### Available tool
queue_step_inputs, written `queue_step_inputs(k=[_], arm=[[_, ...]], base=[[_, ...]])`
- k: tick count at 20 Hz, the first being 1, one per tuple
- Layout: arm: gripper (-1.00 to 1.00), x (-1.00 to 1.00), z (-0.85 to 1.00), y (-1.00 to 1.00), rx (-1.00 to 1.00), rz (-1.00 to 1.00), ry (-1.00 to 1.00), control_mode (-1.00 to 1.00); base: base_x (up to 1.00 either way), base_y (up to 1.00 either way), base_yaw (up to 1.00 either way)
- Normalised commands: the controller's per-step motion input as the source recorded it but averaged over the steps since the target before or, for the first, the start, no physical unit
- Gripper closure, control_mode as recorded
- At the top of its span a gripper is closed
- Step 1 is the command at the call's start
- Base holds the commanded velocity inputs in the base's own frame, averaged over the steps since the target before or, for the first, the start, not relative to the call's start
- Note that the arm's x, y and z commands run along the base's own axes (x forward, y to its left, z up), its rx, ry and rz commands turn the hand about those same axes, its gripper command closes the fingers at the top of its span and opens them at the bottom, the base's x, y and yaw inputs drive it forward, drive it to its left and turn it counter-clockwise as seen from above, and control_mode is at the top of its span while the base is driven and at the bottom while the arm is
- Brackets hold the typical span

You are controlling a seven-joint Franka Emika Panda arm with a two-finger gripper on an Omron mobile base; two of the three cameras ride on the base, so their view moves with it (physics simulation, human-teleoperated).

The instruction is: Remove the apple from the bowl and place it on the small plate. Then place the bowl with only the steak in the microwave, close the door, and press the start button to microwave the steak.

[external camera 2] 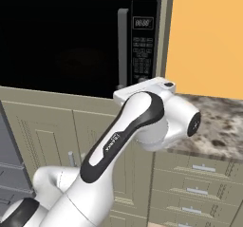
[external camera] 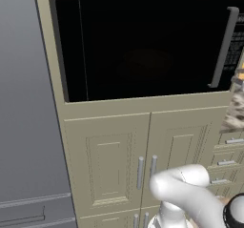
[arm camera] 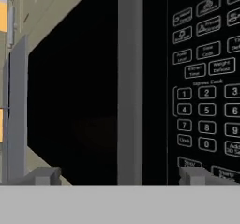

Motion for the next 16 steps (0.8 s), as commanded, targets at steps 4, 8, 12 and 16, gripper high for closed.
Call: queue_step_inputs(k=[4,8,12,16], arm=[[-1.0,0.18,0.0,-0.14,0.0,0.0,0.0,-1.0],[-1.0,0.17,0.0,-0.11,0.0,0.0,0.0,-1.0],[-1.0,0.24,-0.01,0.0,0.0,0.0,0.0,-1.0],[-1.0,0.26,-0.11,-0.05,0.0,0.0,0.0,-1.0]], base=[[0.0,0.0,0.0],[0.0,0.0,0.0],[0.0,0.0,0.0],[0.0,0.0,0.0]])
